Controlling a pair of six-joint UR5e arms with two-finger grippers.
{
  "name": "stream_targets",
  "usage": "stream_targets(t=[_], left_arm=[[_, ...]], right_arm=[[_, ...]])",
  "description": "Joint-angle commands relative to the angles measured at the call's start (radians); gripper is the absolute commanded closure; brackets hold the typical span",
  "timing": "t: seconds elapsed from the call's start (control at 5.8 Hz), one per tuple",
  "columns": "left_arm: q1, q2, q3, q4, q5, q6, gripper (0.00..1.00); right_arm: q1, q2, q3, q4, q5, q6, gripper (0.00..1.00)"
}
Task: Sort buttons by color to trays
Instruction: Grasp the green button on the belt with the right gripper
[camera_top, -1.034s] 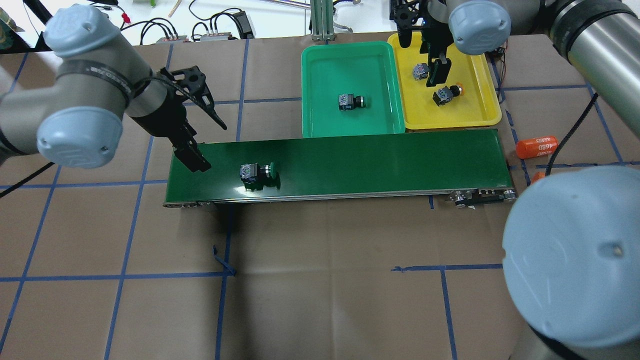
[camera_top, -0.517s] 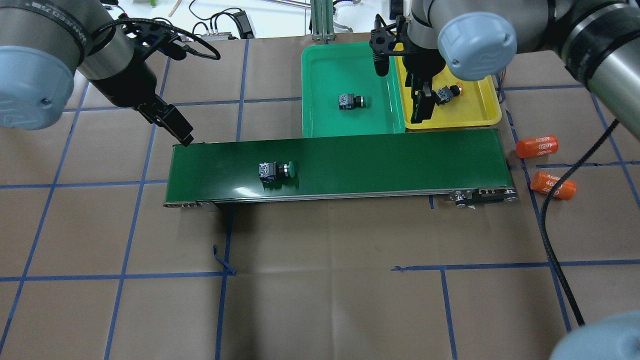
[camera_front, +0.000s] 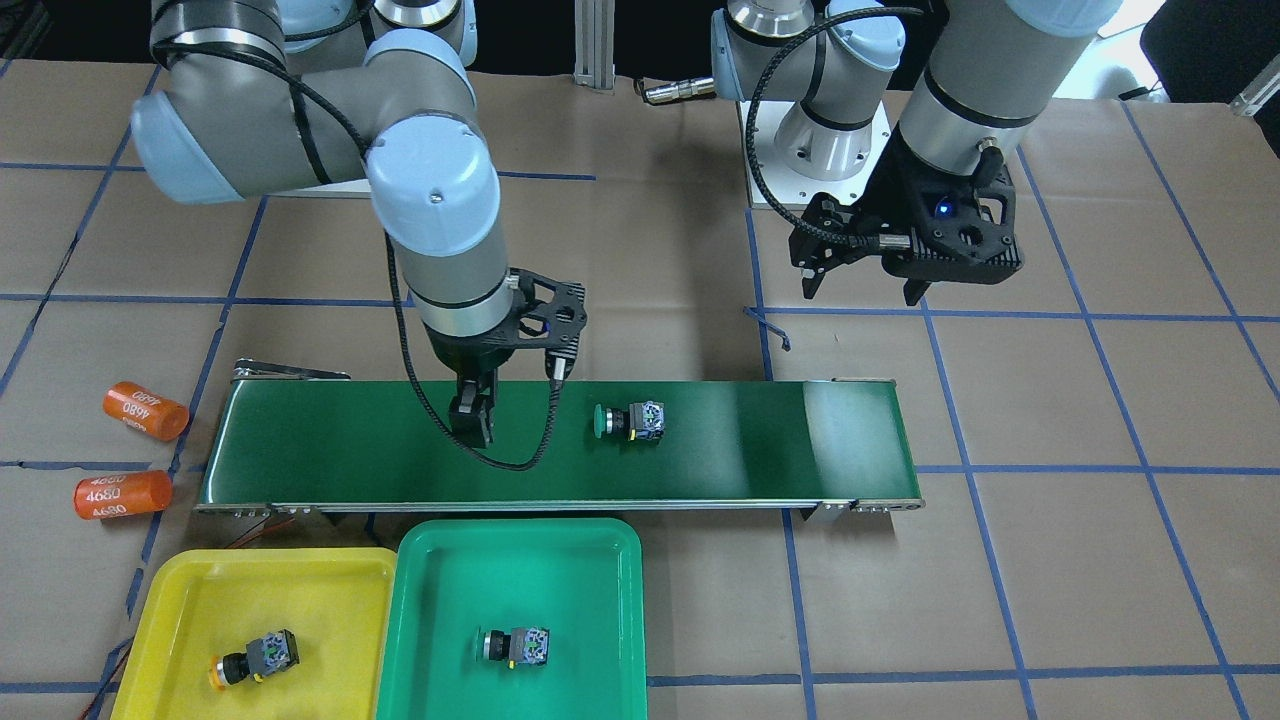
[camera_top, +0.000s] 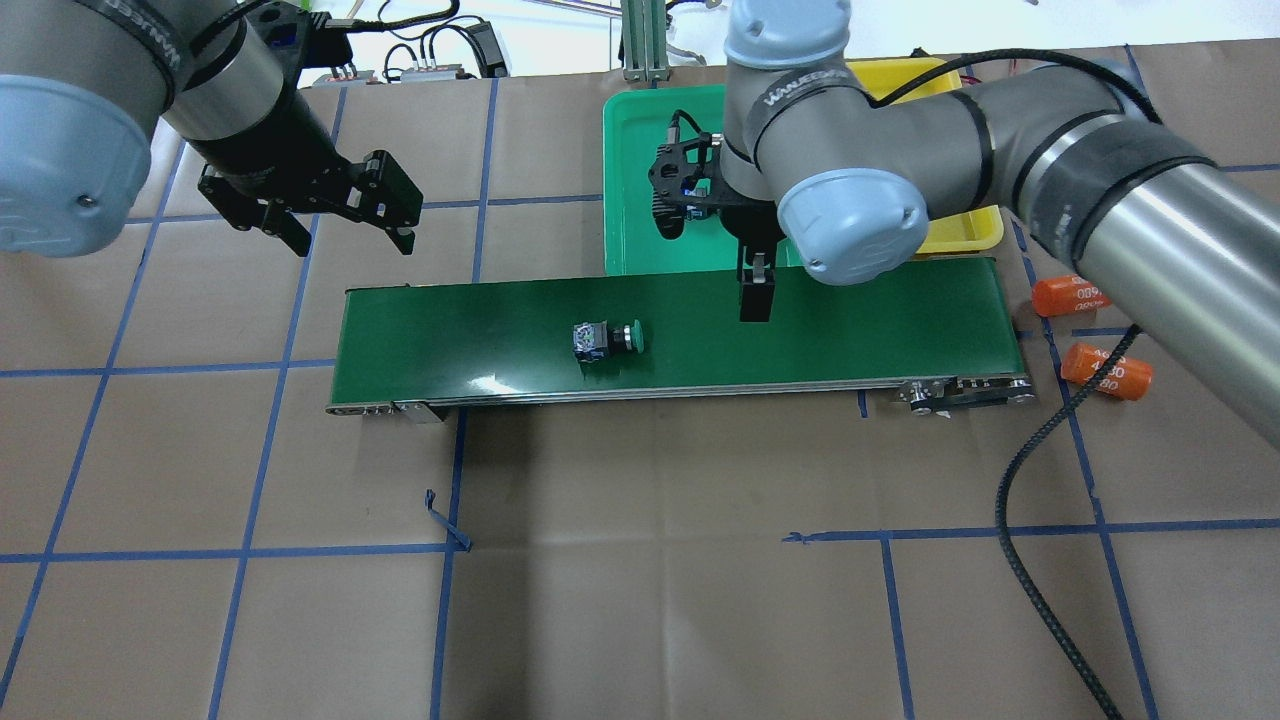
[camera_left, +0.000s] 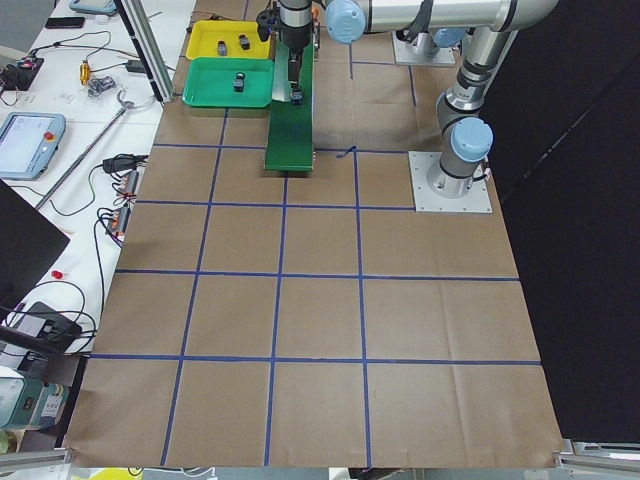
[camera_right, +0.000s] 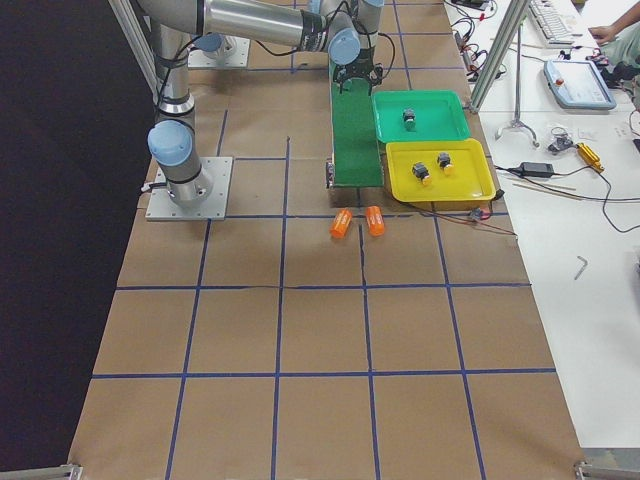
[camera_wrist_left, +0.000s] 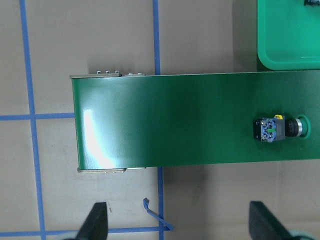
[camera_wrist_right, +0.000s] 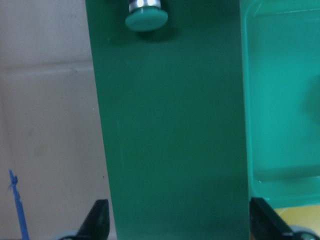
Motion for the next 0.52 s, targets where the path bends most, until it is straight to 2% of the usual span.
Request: stream_targets(t=[0.0, 0.34], left_arm=[[-0.033, 0.012, 0.011, -0.004, 0.014, -0.113, 0.01], [-0.033, 0.017, 0.009, 0.0, 0.019, -0.115, 0.01]], right_arm=[[0.089, 0.05, 0.002, -0.053, 0.002, 0.088, 0.0], [0.113, 0.079, 0.037, -0.099, 0.009, 0.067, 0.0]])
